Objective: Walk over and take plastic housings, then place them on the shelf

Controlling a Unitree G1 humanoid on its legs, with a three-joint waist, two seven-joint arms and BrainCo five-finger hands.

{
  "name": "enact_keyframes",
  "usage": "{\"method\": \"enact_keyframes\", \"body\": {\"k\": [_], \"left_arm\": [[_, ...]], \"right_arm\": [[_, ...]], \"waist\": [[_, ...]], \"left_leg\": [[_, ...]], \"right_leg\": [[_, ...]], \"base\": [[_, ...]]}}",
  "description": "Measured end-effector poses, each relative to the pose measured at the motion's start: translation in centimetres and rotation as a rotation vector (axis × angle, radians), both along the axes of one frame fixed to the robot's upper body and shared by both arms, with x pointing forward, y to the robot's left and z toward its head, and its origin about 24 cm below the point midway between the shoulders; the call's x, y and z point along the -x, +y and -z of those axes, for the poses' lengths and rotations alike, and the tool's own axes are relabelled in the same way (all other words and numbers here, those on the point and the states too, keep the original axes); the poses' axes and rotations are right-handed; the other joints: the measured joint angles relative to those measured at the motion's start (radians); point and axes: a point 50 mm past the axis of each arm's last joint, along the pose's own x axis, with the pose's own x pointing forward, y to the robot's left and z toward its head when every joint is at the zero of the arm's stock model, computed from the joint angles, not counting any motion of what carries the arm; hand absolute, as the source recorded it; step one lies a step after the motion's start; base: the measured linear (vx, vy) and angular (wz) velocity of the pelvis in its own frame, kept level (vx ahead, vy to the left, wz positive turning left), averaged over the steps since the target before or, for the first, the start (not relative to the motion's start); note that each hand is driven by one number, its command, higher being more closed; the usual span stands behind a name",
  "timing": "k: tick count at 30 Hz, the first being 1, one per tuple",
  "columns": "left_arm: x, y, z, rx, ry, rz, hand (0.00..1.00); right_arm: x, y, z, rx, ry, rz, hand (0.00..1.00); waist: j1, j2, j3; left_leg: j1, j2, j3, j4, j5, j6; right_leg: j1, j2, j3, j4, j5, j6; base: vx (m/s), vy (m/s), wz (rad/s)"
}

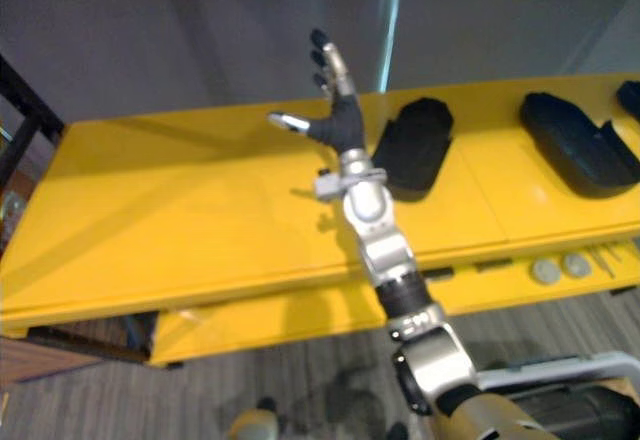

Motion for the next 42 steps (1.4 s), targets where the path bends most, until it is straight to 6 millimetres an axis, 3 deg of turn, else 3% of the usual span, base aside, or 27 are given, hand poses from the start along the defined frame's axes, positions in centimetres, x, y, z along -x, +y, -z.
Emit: {"method": "enact_keyframes", "body": {"k": [6,8,9,11,12,17,24,34,42], "left_arm": [[-8.2,-1.8,-1.9,-0.024,-0.208,0.216,0.0],[-11.4,-2.2,-3.2,-0.056,-0.302,0.29,0.0],[-14.0,-2.5,-4.5,-0.081,-0.381,0.337,0.0],[-15.2,-2.7,-5.2,-0.094,-0.418,0.35,0.0],[-16.5,-3.2,-6.0,-0.119,-0.457,0.387,0.0],[-16.6,-4.1,-5.7,-0.119,-0.436,0.459,0.0],[-16.6,-3.9,-5.6,-0.144,-0.43,0.463,0.0],[-16.6,-3.9,-5.5,-0.165,-0.417,0.448,0.0],[-16.6,-4.6,-5.3,-0.163,-0.39,0.486,0.0]], "right_arm": [[-0.6,2.5,-2.2,0.044,-0.032,0.028,0.0],[-0.7,2.6,-4.2,0.03,-0.085,0.051,0.0],[-0.7,2.4,-6.1,0.006,-0.131,0.078,0.0],[-0.7,2.3,-7.0,-0.013,-0.148,0.089,0.0],[-0.7,2.0,-8.1,-0.044,-0.17,0.116,0.0],[-1.7,1.6,-7.1,-0.036,-0.109,0.16,0.0],[-1.5,1.6,-7.9,-0.033,-0.147,0.213,0.0],[-2.7,-1.7,-7.8,-0.156,-0.07,0.422,0.0],[-2.9,-2.2,-7.0,-0.161,-0.043,0.458,0.0]], "waist": [[-0.018,0.035,0.105],[-0.021,0.051,0.165],[-0.022,0.071,0.236],[-0.022,0.08,0.269],[-0.022,0.086,0.316],[-0.019,0.087,0.32],[-0.023,0.097,0.324],[-0.023,0.102,0.321],[-0.048,0.11,0.316]], "left_leg": [[-0.038,0.005,-0.002,0.024,0.018,0.0],[-0.105,0.009,-0.004,0.09,0.009,0.005],[-0.145,0.016,-0.004,0.154,-0.008,0.005],[-0.169,0.02,-0.005,0.187,-0.018,0.008],[-0.207,0.024,-0.006,0.237,-0.037,0.009],[-0.261,0.027,0.005,0.262,-0.043,0.012],[-0.287,0.028,0.007,0.262,-0.038,0.011],[-0.289,0.027,0.006,0.256,-0.03,0.009],[-0.253,0.015,0.003,0.178,0.018,0.008]], "right_leg": [[-0.037,0.004,0.008,0.01,0.023,-0.004],[-0.105,0.003,0.023,0.067,0.02,-0.009],[-0.146,0.003,0.033,0.124,0.008,-0.015],[-0.172,0.003,0.04,0.159,-0.001,-0.017],[-0.227,0.002,0.057,0.227,-0.022,-0.018],[-0.3,0.002,0.079,0.267,-0.027,-0.019],[-0.337,0.001,0.083,0.288,-0.031,-0.024],[-0.351,-0.002,0.082,0.315,-0.045,-0.026],[-0.332,-0.01,0.073,0.295,-0.042,-0.024]], "base": [[-0.09,-0.007,-0.02],[-0.14,0.022,-0.1],[-0.16,0.025,-0.16],[-0.16,0.015,-0.14],[-0.13,0.006,-0.14],[-0.09,-0.005,-0.1],[-0.01,-0.005,-0.01],[0.0,-0.001,0.0],[-0.01,-0.01,0.05]]}}
